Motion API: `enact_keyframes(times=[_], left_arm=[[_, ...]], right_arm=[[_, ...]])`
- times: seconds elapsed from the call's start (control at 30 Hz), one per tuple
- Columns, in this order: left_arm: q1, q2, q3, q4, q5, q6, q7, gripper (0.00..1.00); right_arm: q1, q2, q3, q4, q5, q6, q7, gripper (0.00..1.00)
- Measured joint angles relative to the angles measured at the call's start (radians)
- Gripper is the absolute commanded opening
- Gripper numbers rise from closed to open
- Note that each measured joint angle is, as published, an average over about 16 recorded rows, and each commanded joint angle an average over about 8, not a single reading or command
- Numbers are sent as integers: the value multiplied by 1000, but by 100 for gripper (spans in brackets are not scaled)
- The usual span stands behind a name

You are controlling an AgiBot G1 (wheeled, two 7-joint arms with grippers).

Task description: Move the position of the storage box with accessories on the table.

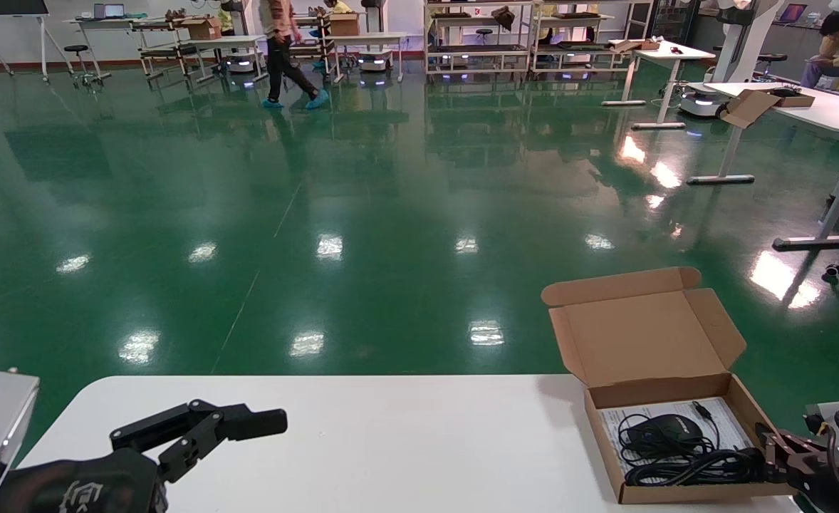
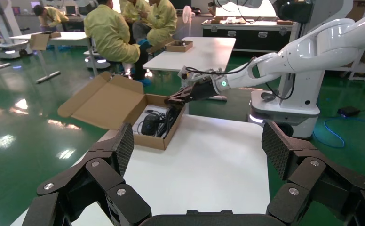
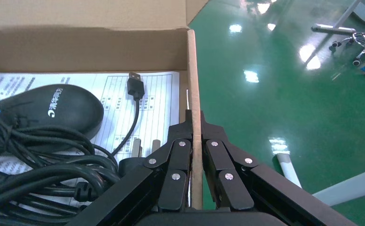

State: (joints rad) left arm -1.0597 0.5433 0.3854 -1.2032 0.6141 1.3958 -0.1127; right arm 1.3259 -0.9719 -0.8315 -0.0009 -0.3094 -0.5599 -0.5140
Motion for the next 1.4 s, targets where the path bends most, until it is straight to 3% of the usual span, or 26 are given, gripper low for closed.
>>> enact_keyframes(times=[0.3,0.37,0.47,0.6,0.67,0.77,1.4], left_arm=[[0,0,0,0,0,0,0,100],[0,0,0,0,0,0,0,100],[0,0,0,0,0,0,0,100],[0,0,0,0,0,0,0,100],[0,0,0,0,0,0,0,100],[0,0,0,0,0,0,0,100],[0,0,0,0,0,0,0,100]], right_arm=[[-17,8,0,-1,0,-4,-16,0],[-20,8,1,0,1,-4,-20,5],[-22,9,1,1,1,-4,-26,21],[-21,10,1,3,2,-3,-35,65],[-19,10,1,4,2,-2,-41,82],[-15,11,2,5,2,1,-50,98],[7,12,28,11,40,8,-89,100]])
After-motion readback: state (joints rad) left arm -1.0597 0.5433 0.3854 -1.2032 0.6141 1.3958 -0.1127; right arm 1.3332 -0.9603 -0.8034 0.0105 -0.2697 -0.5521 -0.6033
